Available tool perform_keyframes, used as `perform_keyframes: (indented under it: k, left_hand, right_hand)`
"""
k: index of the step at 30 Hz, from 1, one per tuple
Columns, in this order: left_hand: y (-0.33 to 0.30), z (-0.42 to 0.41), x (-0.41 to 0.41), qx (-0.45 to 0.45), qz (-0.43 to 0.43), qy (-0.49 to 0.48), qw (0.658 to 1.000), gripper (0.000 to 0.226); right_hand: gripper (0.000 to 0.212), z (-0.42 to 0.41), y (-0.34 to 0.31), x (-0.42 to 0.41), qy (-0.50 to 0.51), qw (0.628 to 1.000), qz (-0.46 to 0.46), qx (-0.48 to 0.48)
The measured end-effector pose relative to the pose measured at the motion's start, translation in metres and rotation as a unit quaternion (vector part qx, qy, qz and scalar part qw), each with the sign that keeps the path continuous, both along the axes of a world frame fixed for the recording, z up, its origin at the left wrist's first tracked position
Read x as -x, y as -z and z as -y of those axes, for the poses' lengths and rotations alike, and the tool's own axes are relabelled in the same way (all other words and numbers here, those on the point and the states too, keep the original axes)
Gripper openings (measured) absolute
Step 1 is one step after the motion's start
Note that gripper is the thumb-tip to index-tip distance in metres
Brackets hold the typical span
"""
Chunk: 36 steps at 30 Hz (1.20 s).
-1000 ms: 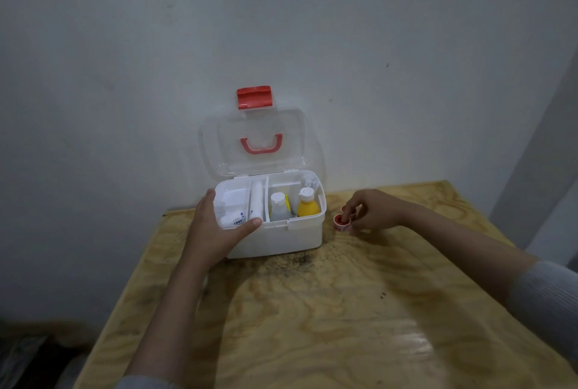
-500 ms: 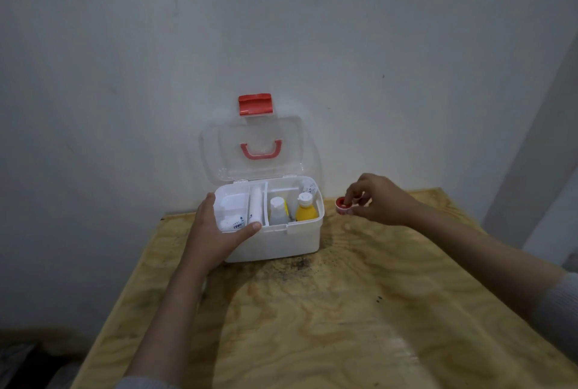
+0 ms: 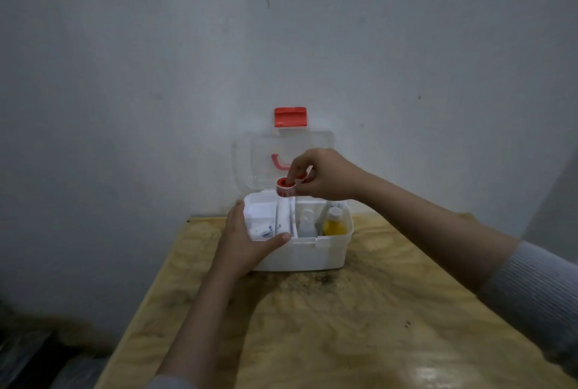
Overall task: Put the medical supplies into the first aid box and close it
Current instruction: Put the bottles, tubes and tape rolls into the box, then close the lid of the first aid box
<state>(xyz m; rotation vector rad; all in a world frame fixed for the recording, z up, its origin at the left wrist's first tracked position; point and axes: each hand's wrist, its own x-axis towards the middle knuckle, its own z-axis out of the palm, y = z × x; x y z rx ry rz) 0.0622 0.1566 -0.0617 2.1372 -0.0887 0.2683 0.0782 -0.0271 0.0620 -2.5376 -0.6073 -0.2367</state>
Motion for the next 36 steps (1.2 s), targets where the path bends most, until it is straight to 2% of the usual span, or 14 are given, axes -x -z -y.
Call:
perform_keyframes:
  k: [8,11,19,22,24,26,28,31,36]
  left_hand:
    - [0.001,-0.002,-0.001,0.005,0.005,0.019,1.000,0.098]
    - [-0.001,-0.002,0.000,0.009,0.011,0.021,1.000,0.097]
    - [0.008,-0.003,-0.006,0.006,-0.013,0.010,1.000,0.113]
    - [0.011,-0.003,-0.007,-0.002,-0.014,0.005,1.000,0.118]
    - [0.012,-0.004,-0.008,-0.001,-0.013,0.004,1.000,0.121]
    - [0.012,-0.004,-0.008,-0.003,-0.015,0.003,1.000,0.122]
    - [0.012,-0.004,-0.007,-0.007,-0.017,0.004,1.000,0.123]
    - [0.012,-0.005,-0.007,-0.003,-0.014,0.008,1.000,0.125]
    - [0.010,-0.005,-0.007,-0.005,-0.016,0.006,1.000,0.124]
  right_hand:
    - [0.028,-0.055,0.040,-0.045,-0.024,0.993,-0.033,0.110]
    - [0.026,-0.063,0.053,-0.056,-0.017,0.992,-0.038,0.120]
    - [0.024,-0.067,0.058,-0.068,-0.036,0.992,-0.045,0.110]
    - [0.023,-0.053,0.048,-0.066,-0.018,0.997,0.022,0.068]
    - [0.018,-0.041,0.040,-0.067,0.017,0.991,0.135,0.001]
    - [0.021,-0.028,0.031,-0.071,0.079,0.962,0.255,-0.051]
    - [0.033,-0.017,0.021,-0.076,0.161,0.934,0.313,-0.058]
    - [0.047,-0.008,0.007,-0.084,0.232,0.933,0.271,-0.051]
    - [0.047,-0.007,0.009,-0.084,0.218,0.945,0.229,-0.083]
